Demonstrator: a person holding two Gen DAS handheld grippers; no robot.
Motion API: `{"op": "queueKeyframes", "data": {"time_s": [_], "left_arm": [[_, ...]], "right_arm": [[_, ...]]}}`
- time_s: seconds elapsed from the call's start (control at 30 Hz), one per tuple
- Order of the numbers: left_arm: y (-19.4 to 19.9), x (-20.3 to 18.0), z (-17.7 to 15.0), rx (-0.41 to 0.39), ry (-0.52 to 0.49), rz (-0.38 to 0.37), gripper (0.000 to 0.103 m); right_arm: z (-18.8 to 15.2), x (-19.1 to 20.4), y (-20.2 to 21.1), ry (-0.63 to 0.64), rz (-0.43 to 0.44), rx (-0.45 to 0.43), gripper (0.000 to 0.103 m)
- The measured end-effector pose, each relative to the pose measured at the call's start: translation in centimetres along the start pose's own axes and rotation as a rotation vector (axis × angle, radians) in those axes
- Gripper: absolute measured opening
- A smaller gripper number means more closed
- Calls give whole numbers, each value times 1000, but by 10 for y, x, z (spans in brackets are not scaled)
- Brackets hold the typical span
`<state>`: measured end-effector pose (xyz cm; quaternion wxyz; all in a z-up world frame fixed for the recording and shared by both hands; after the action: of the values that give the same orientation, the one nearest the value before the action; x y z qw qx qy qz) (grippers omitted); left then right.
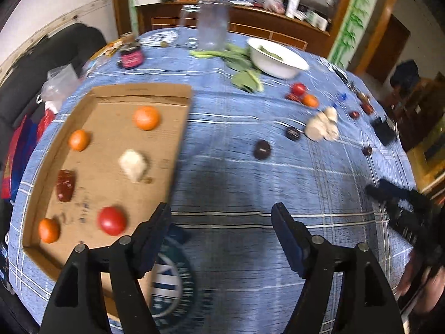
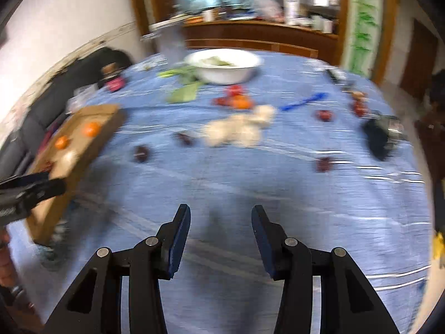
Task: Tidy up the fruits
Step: 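Move both open grippers out of the tray back over the table, then grasp a dark red date with the right gripper while the left gripper grasps another date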
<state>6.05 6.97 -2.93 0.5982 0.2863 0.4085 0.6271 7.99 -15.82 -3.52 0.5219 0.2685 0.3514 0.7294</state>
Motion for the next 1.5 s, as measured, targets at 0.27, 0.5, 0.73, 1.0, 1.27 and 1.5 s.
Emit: {"op": "queueKeyframes", "data": {"time_s": [0.27,0.5,0.73,1.0,1.27,1.5], "left_arm": [[-18,-37,-9,47,-46,27,74],[-33,-44,-1,56,-39,64,74],[-60,-46,21,90,1,63,74],[-93,-51,46,79,18,55,74],[-98,-54,42,24,-22,19,22],[-84,-59,35,6,-42,-46,22]], "right_arm": [[9,-100,-25,-97,-52,-11,54],[22,-101,-60,-48,-23,4,53],[23,-111,-71,-68,-24,21,29],[20,-110,-62,-54,14,11,29],[18,-110,-52,-46,10,-2,29],[14,-103,-41,-33,-8,-5,29]]}}
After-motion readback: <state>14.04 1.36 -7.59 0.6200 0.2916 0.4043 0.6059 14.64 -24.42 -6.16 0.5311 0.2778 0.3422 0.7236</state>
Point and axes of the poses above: each gripper's, at about its wrist camera, not at the fingertips, and y roughly against the way its jaws point, x to its left, z to its top, the point moved 4 cm from there along -y, roughly the way its jaws point, and after that the axes turned 6 degrees about y, right-handed, at the moved point
